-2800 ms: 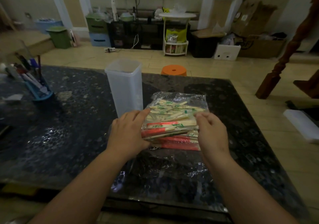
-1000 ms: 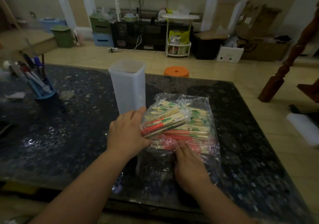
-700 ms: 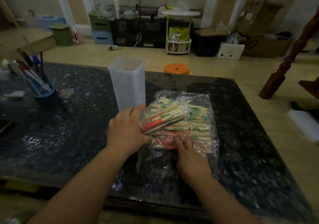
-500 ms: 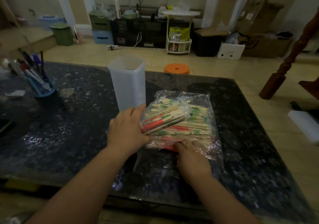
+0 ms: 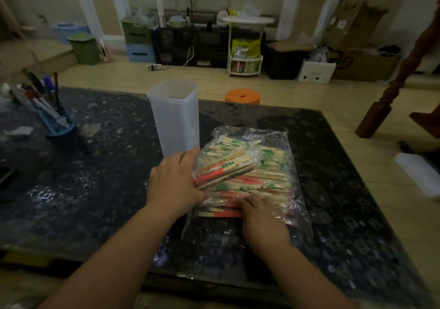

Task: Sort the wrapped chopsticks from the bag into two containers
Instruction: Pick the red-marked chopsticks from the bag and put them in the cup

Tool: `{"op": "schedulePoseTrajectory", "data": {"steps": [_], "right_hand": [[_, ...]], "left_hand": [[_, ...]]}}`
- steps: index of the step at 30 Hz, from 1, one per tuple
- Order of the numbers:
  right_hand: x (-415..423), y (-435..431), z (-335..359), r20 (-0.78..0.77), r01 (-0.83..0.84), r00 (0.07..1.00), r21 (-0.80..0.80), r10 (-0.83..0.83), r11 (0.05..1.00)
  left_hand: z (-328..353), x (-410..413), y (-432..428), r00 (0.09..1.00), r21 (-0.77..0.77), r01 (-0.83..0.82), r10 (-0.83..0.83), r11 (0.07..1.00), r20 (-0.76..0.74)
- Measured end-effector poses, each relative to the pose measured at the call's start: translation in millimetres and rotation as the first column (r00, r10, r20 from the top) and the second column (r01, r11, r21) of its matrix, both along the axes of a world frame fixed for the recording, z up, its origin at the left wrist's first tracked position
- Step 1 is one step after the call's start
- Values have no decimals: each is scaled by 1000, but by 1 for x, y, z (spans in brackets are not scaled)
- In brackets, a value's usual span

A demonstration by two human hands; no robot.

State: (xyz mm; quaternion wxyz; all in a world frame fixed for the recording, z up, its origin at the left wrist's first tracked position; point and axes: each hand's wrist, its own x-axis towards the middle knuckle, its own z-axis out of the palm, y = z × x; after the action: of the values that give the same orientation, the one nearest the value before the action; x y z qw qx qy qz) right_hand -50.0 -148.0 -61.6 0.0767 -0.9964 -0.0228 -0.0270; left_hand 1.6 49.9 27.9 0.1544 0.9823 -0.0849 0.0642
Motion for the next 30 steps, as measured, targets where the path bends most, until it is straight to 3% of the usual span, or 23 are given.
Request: {"op": "schedulePoseTrajectory", "data": {"steps": [10,15,22,30], "right_hand": [[0,-1,-5,56,28,998,31,-30,999],[1,-3,-6,-38,21,999,27,-20,999],[0,-1,1,33,-12,999,60,10,998],[2,2,-4,-23,1,1000,-45,-2,999]], "left_hand": [[0,-1,1,1000,4,3,-3,1000,6],[-2,-1,0,1000,22,5,-5,1000,16],[-1,-1,0,1000,23,7,-7,1000,10],[1,-2,-1,1000,15,13,-13,1000,-4]]}}
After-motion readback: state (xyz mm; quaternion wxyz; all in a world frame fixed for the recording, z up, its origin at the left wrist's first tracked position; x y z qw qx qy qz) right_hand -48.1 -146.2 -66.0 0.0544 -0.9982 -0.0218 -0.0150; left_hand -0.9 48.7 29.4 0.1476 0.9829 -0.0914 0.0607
